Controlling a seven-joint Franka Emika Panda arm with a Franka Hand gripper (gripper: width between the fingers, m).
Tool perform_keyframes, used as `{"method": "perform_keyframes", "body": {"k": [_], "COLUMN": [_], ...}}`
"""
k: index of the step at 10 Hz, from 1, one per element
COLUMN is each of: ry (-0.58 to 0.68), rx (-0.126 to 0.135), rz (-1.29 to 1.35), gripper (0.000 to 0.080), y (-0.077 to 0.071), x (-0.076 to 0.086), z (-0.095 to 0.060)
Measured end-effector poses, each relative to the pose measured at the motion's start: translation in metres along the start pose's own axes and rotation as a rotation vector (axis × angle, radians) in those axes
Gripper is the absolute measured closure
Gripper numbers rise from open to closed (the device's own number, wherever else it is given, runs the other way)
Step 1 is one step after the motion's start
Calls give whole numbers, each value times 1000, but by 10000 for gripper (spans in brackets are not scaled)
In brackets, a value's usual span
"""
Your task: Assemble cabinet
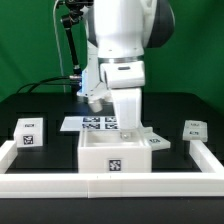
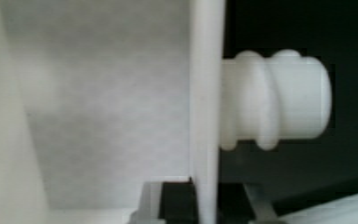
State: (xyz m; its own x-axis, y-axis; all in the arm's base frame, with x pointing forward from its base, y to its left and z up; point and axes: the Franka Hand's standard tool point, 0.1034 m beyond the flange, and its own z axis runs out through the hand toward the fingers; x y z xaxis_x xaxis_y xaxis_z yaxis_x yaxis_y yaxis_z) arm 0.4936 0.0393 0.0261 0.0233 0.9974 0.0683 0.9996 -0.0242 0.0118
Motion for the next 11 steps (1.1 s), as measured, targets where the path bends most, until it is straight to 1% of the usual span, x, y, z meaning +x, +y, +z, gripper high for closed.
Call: {"method": "perform_keyframes", "body": {"k": [1, 4, 5, 6, 7, 9, 11], "ry": [3, 10, 16, 27, 25, 26, 29], "rx": [-5, -16, -27, -57, -52, -52, -48], "rz": [11, 48, 54, 77, 78, 80, 54], "gripper": [764, 764, 764, 764, 764, 764, 764], "y": [6, 19, 20, 19, 17, 17, 15], "x": [12, 31, 39, 44, 42, 42, 59], "z": [1, 2, 2, 1, 2, 2, 4]}}
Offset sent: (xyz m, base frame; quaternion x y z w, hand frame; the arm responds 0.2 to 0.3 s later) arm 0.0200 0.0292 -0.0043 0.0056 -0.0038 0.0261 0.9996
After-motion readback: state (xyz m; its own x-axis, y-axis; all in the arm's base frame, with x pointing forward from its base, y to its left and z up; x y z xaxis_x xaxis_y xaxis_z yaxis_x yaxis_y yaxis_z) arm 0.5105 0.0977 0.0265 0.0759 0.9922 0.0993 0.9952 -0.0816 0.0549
